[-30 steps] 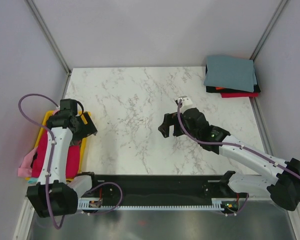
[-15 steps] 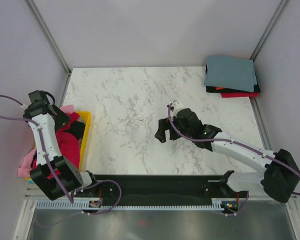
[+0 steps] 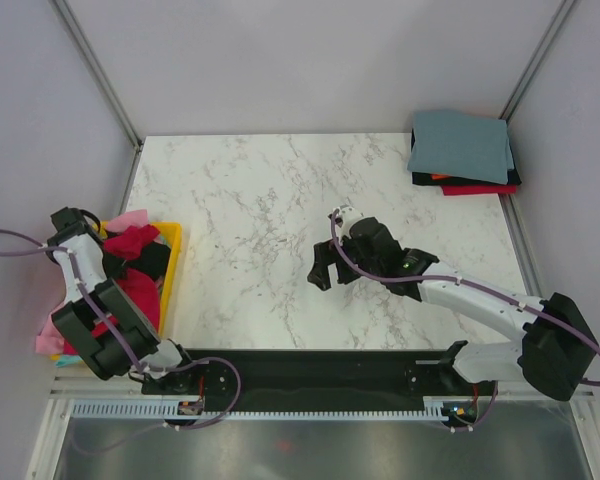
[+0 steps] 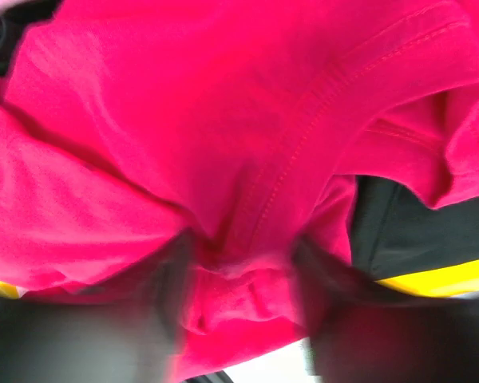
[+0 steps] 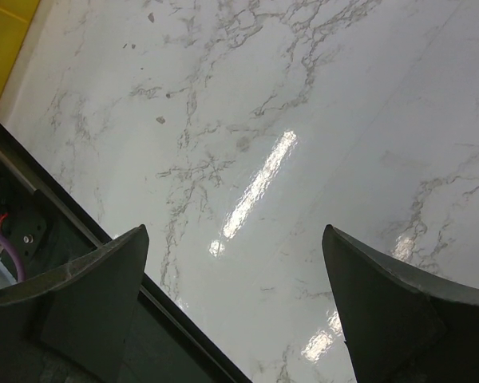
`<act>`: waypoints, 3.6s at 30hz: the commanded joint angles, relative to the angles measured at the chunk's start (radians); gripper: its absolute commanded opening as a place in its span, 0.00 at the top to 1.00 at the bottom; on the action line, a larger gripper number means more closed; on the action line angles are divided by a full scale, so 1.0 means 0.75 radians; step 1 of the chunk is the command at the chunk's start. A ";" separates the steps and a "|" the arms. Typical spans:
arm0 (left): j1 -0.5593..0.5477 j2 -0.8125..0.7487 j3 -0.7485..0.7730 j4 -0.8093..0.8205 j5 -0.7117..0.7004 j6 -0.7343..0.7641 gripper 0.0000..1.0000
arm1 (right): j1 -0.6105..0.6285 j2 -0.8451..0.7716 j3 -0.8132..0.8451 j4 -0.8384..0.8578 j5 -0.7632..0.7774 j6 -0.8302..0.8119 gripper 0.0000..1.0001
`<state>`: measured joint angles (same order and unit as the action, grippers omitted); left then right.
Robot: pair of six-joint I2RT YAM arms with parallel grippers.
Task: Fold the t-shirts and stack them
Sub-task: Grab the tshirt from the pile, then move the tshirt to the center of the board, then flatten the tshirt out
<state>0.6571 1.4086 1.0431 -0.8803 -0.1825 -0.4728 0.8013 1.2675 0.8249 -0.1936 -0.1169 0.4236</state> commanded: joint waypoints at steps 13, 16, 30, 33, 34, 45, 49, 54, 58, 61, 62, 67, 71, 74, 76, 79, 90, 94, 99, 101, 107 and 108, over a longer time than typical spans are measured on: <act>-0.505 -0.420 0.404 0.016 0.088 -0.196 0.98 | -0.003 -0.019 0.107 -0.101 0.147 -0.043 0.02; -0.795 -0.318 0.646 0.022 0.167 -0.241 0.98 | -0.019 -0.062 0.166 -0.149 0.268 -0.068 0.02; -1.361 -0.088 1.502 0.008 0.383 -0.090 0.79 | -0.240 -0.436 0.221 -0.345 0.722 -0.023 0.02; -1.361 -0.199 1.165 -0.002 0.334 -0.083 0.54 | -0.271 -0.524 0.270 -0.421 0.806 -0.019 0.02; -1.361 -0.290 0.971 -0.015 0.248 -0.104 0.38 | -0.271 -0.544 0.299 -0.439 0.822 -0.015 0.02; -1.361 -0.655 0.182 -0.052 0.135 -0.185 0.00 | -0.273 -0.632 0.177 -0.615 0.718 0.118 0.02; -1.375 -0.602 -0.016 0.016 0.229 -0.186 0.08 | -0.273 -0.582 -0.005 -0.603 0.663 0.200 0.02; -1.516 -0.510 -0.113 0.175 0.237 -0.226 0.22 | -0.344 -0.510 -0.145 -0.460 0.486 0.212 0.02; -1.590 -0.316 -0.153 0.325 0.235 -0.257 0.26 | -0.498 -0.395 -0.198 -0.339 0.273 0.194 0.02; -1.637 -0.191 -0.141 0.404 0.211 -0.255 0.22 | -0.612 -0.297 -0.186 -0.284 0.203 0.172 0.02; -1.637 -0.148 -0.125 0.429 0.182 -0.249 0.17 | -0.667 -0.255 -0.184 -0.256 0.185 0.163 0.02; -1.604 0.142 0.165 0.450 0.033 -0.115 0.13 | -0.821 -0.097 -0.167 -0.137 -0.001 0.145 0.02; -1.604 0.428 0.449 0.480 -0.006 0.113 0.18 | -0.829 -0.021 -0.155 -0.073 -0.053 0.133 0.02; -1.604 0.655 0.664 0.474 0.002 0.297 0.18 | -0.829 -0.011 -0.167 -0.053 -0.067 0.116 0.02; -1.604 0.791 0.797 0.439 0.057 0.403 0.19 | -0.829 -0.011 -0.177 -0.055 -0.073 0.108 0.02; -1.602 0.887 0.859 0.425 0.106 0.463 0.19 | -0.829 -0.015 -0.190 -0.055 -0.089 0.100 0.02; -1.604 0.932 0.779 0.403 0.303 0.426 0.21 | -0.833 0.016 -0.182 -0.045 -0.092 0.071 0.02; -1.604 0.910 0.728 0.433 0.333 0.438 0.20 | -0.835 0.028 -0.190 -0.034 -0.092 0.065 0.02; -1.606 0.965 0.736 0.433 0.325 0.438 0.59 | -0.837 0.026 -0.196 -0.028 -0.094 0.069 0.02; -1.606 0.955 0.748 0.431 0.321 0.438 0.98 | -0.839 0.022 -0.200 -0.026 -0.086 0.069 0.02; -1.602 0.785 0.936 0.303 0.248 0.428 0.98 | -0.847 0.091 -0.161 0.037 -0.110 0.102 0.02; -1.604 0.754 0.977 0.280 0.187 0.430 0.98 | -0.847 0.116 -0.149 0.057 -0.136 0.110 0.02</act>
<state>-0.5457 2.1181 1.6409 -0.6342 0.0216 -0.1680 0.1715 1.3144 0.6792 -0.2203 -0.1860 0.4931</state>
